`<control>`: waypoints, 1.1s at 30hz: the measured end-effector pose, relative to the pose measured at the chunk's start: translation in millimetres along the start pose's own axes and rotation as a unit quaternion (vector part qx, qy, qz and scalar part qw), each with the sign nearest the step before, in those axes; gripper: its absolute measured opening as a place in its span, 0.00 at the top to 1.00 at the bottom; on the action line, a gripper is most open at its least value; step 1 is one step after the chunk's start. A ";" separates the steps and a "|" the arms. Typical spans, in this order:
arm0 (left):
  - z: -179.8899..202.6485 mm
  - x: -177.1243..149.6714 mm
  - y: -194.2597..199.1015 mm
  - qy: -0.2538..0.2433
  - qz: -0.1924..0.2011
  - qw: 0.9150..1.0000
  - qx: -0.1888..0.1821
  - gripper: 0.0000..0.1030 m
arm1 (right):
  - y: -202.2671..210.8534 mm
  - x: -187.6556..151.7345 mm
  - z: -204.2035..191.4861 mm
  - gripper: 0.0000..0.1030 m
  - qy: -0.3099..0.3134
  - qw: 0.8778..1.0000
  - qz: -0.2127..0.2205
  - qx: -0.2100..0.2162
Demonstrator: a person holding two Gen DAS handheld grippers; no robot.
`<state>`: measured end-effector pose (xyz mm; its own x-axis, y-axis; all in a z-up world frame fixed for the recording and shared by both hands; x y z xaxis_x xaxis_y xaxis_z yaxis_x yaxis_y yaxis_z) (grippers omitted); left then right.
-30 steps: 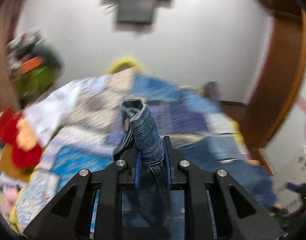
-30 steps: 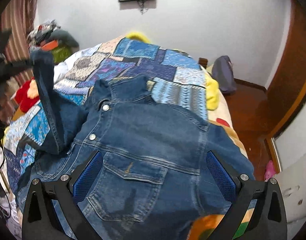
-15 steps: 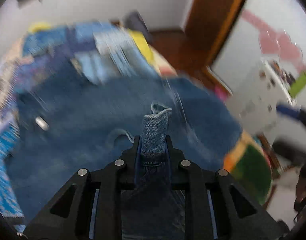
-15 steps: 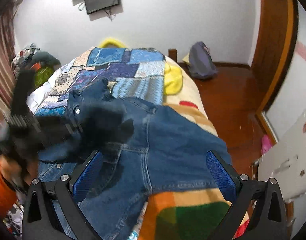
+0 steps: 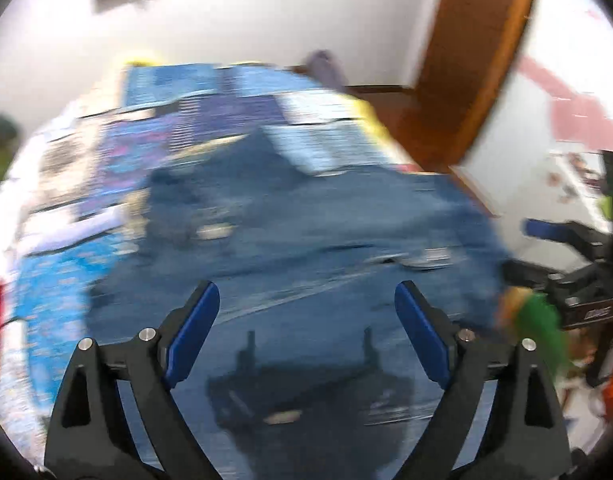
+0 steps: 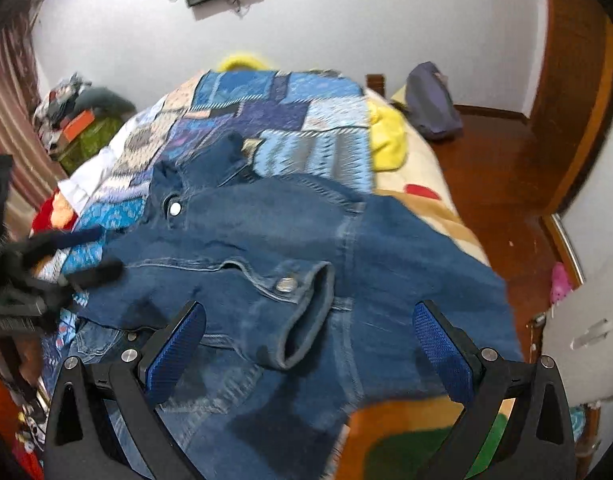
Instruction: Fold large clothes
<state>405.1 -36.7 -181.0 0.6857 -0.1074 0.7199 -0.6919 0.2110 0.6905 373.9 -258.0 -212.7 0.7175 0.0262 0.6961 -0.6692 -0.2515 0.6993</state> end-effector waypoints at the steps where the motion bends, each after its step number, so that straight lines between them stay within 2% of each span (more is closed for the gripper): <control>1: -19.4 -6.8 -0.6 0.004 -0.007 1.000 0.023 0.13 | -12.0 -1.2 -8.2 0.00 0.010 1.000 -0.010 0.000; 3: -56.5 -23.7 -6.1 0.021 -0.024 0.998 0.060 0.13 | -29.2 -6.2 -19.0 0.00 0.028 0.999 -0.025 -0.004; 7: -105.4 -61.9 -20.2 0.047 -0.054 0.992 0.106 0.13 | -66.9 -19.9 -32.3 0.00 0.069 0.995 -0.061 -0.025; 12: -135.7 -104.9 -39.6 0.049 -0.089 0.985 0.139 0.13 | -91.7 -37.4 -19.8 0.00 0.083 0.990 -0.098 -0.057; 16: -134.7 -120.3 -48.2 0.030 -0.090 0.985 0.144 0.13 | -88.8 -43.9 0.3 0.00 0.057 0.991 -0.107 -0.056; 21: -127.7 -119.8 -42.5 0.015 -0.080 0.985 0.155 0.13 | -75.0 -45.8 13.2 0.00 0.027 0.992 -0.108 -0.051; 24: -117.1 -112.1 -33.0 0.010 -0.072 0.987 0.146 0.13 | -59.5 -43.5 16.0 0.00 0.010 0.994 -0.101 -0.048; 30: -83.0 -80.7 -12.9 -0.016 -0.026 0.991 0.131 0.13 | -16.4 -26.3 33.3 0.00 0.008 0.996 -0.049 -0.075; 33: -59.4 -58.3 -6.0 -0.012 0.000 0.994 0.107 0.13 | 6.8 -18.0 55.0 0.00 -0.014 0.996 -0.021 -0.087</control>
<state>382.7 26.1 -231.4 0.6816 -0.1307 0.7200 -0.7262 -0.0001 0.6875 367.2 -313.4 -229.4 0.7493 0.0047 0.6622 -0.6598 -0.0786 0.7473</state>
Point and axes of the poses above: each gripper's, at about its wrist camera, not at the fingertips, and y roughly against the way its jaws point, z to its right, x to its top, the point moved 5 cm from there along -y, roughly the way its jaws point, and after that the axes turned 10 degrees about z, right-handed, at the moved point
